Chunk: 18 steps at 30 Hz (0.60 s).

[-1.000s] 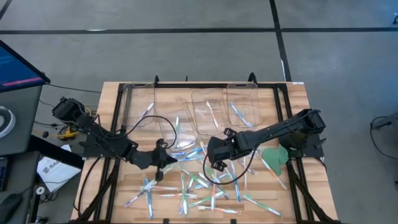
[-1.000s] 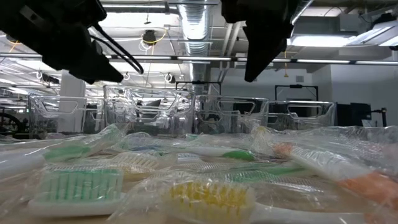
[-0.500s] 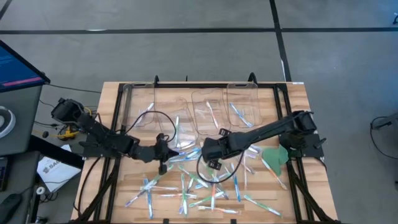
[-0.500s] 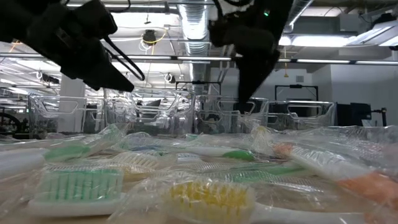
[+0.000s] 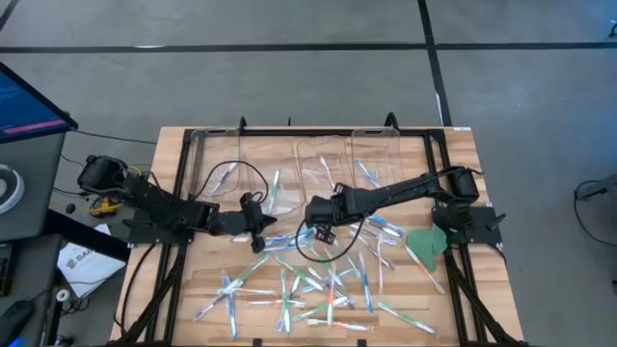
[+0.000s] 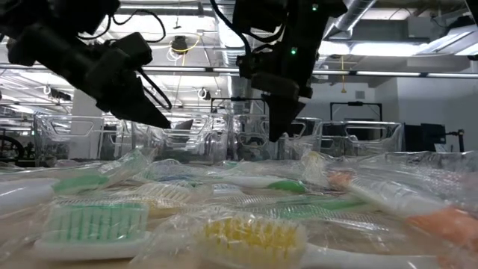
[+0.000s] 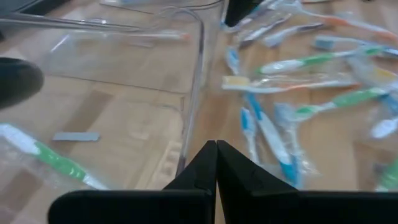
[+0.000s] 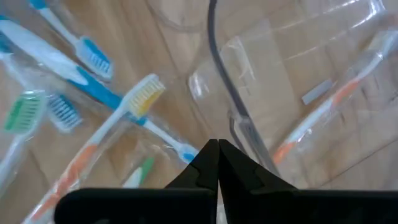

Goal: Pick & Place Toothbrushes
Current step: Adjust the transparent bins

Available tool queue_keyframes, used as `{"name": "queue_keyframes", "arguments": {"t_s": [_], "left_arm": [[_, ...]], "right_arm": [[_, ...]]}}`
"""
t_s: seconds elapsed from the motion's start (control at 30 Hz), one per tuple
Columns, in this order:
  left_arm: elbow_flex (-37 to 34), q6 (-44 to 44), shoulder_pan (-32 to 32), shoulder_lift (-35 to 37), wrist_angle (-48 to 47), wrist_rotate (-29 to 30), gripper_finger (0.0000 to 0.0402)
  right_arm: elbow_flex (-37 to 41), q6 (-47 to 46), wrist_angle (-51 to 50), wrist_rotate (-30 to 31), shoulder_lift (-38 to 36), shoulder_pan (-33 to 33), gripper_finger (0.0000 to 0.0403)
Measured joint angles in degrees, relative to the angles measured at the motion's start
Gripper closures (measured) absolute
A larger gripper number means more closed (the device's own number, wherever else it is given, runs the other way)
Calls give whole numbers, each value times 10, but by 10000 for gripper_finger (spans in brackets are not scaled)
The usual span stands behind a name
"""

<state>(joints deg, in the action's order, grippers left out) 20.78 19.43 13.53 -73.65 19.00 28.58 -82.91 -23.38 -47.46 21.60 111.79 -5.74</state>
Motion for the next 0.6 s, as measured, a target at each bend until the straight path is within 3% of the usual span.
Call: {"name": "queue_keyframes", "arguments": {"t_s": [0.6], "left_arm": [[0, -42, -119, 0, -24, 0, 401]], "right_arm": [[0, 70, 39, 13, -1, 68, 403]]}}
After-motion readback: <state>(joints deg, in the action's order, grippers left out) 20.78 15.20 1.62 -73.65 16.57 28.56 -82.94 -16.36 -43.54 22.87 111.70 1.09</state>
